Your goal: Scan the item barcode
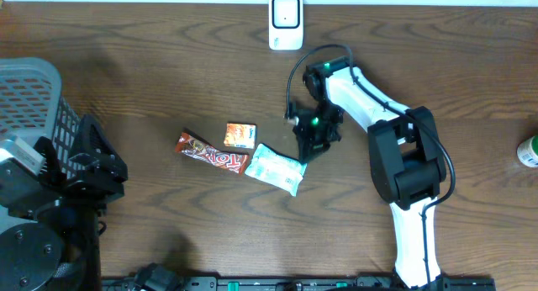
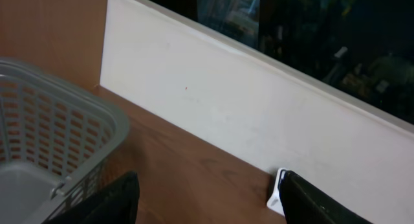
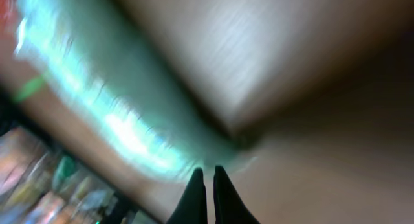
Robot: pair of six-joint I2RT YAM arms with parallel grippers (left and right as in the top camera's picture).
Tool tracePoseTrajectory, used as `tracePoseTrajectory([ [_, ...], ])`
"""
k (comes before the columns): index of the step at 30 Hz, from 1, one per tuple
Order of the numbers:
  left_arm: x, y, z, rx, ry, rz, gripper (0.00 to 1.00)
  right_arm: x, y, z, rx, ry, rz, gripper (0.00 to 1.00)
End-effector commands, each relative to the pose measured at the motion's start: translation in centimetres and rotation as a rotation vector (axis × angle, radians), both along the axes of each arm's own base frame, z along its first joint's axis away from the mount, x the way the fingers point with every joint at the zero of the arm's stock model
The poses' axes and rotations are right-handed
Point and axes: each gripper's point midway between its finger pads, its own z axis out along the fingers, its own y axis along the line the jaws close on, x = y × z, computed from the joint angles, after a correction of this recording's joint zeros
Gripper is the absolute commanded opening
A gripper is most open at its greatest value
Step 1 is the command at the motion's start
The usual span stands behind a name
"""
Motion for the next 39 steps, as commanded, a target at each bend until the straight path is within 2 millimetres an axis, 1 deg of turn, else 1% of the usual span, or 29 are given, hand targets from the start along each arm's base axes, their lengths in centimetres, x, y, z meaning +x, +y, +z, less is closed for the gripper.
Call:
tracePoseTrajectory([
  [1,-0.4,0.1,0.2,-0.005,-0.002,-0.004,0.70,-4.1,3.9,3.3,0.277,0.127,0.127,0.01],
  [3,-0.4,0.1,-0.1,0.003,0.014,-0.004,0.70,-5.9,5.3,4.9,0.374,0.181,0.161,0.01],
  [5,-0.5,0.2,-0.5,0.012,0.031,-0.004,0.70,-7.1,6.1,5.6,0.406,0.211,0.185,0.01],
  [7,-0.6,0.2,-0.9,0.022,0.049,-0.003,0.70,-7.6,6.4,5.8,0.398,0.219,0.202,0.02],
  [9,-0.6,0.2,-1.1,0.028,0.059,-0.003,0.70,-7.3,6.1,5.3,0.371,0.189,0.213,0.02],
  [10,-0.6,0.2,-1.1,0.029,0.060,-0.003,0.70,-6.6,5.7,4.8,0.325,0.162,0.199,0.01],
  [12,-0.6,0.3,-1.2,0.029,0.061,-0.003,0.70,-4.0,4.1,2.9,0.155,0.075,0.122,0.01],
  [14,-0.6,0.2,-1.2,0.029,0.062,-0.004,0.70,-0.2,1.0,0.6,-0.084,-0.064,0.008,0.01],
  [16,-0.6,0.2,-1.2,0.029,0.063,-0.004,0.70,3.4,-1.6,-0.8,-0.234,-0.203,-0.071,0.01],
  [17,-0.6,0.2,-1.2,0.029,0.063,-0.004,0.70,5.0,-2.5,-1.3,-0.269,-0.265,-0.096,0.01],
  [19,-0.6,0.2,-1.2,0.029,0.063,-0.004,0.70,7.1,-3.0,-2.0,-0.252,-0.329,-0.128,0.01],
  [20,-0.6,0.2,-1.2,0.029,0.063,-0.004,0.70,7.7,-3.0,-2.3,-0.235,-0.341,-0.145,0.01],
  [21,-0.6,0.2,-1.2,0.029,0.064,-0.004,0.70,7.9,-2.9,-2.5,-0.215,-0.338,-0.157,0.01],
  [24,-0.7,0.3,-1.3,0.032,0.069,-0.004,0.70,7.4,-2.1,-3.2,-0.143,-0.302,-0.142,0.01],
  [27,-0.7,0.3,-1.3,0.032,0.069,-0.004,0.70,7.0,-1.9,-3.3,-0.137,-0.296,-0.120,0.01],
  [29,-0.7,0.3,-1.3,0.032,0.069,-0.004,0.70,6.3,-1.8,-3.1,-0.142,-0.272,-0.118,0.01],
  [30,-0.7,0.3,-1.3,0.032,0.069,-0.004,0.70,5.8,-1.6,-3.0,-0.140,-0.249,-0.121,0.01],
  [32,-0.7,0.3,-1.4,0.032,0.070,-0.004,0.70,4.1,-0.9,-2.5,-0.124,-0.164,-0.146,0.01],
  [35,-0.7,0.3,-1.4,0.032,0.070,-0.004,0.70,1.4,0.8,-1.4,-0.091,-0.031,-0.184,0.01],
  [36,-0.7,0.3,-1.4,0.032,0.070,-0.004,0.70,0.8,1.3,-1.1,-0.086,-0.006,-0.185,0.01],
  [39,-0.7,0.3,-1.4,0.033,0.072,-0.004,0.70,-0.1,2.0,-0.8,-0.109,0.000,-0.179,0.01],
])
